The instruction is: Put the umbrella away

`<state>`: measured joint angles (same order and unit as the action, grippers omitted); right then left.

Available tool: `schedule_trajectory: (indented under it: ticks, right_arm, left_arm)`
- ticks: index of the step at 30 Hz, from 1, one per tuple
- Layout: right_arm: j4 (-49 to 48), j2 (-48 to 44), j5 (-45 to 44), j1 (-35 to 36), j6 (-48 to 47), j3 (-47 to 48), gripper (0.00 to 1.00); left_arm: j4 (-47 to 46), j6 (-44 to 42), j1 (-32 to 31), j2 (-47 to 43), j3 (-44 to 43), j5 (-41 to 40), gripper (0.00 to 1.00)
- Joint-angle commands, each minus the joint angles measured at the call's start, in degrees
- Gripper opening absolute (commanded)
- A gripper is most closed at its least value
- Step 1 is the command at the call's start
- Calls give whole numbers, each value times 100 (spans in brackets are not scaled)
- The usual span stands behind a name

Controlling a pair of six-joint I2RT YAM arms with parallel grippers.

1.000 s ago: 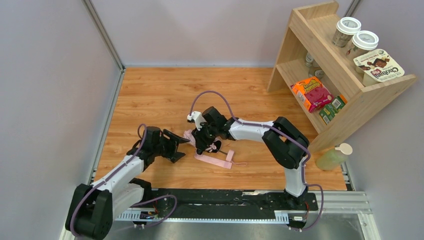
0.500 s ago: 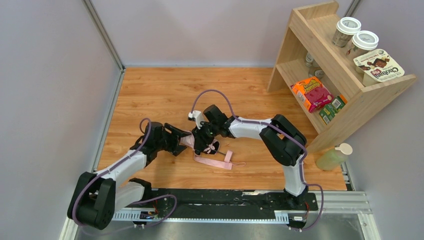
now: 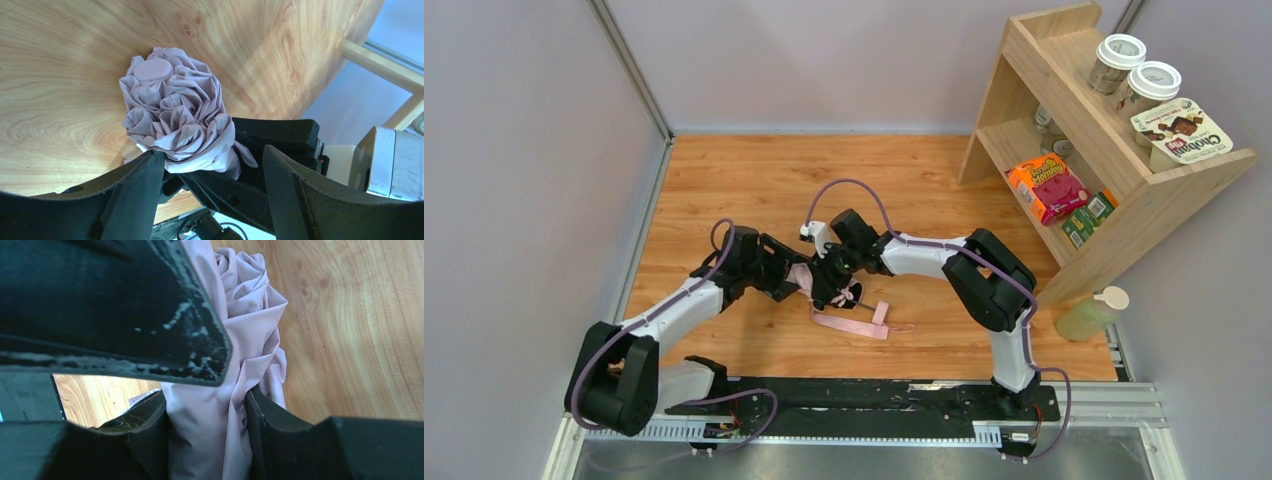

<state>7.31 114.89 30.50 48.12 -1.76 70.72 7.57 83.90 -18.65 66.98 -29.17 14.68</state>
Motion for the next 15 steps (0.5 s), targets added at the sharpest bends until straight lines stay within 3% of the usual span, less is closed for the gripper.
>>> schedule_trajectory:
  ticks: [1, 9, 12, 15]
  right_arm:
    - [1334, 499, -308, 66, -53, -269, 0]
    - [1405, 429, -466, 57, -114, -172, 0]
    - [1396, 394, -457, 66, -97, -172, 0]
    - [1396, 376, -449, 84, -114, -146, 0]
  left_arm:
    - [314, -365, -50, 385, -379, 97, 78]
    - [1518, -725, -173, 817, -537, -113, 77]
    - [1406, -638, -252, 711, -380, -272, 77]
    - [573, -295, -270, 1166, -186, -97, 74]
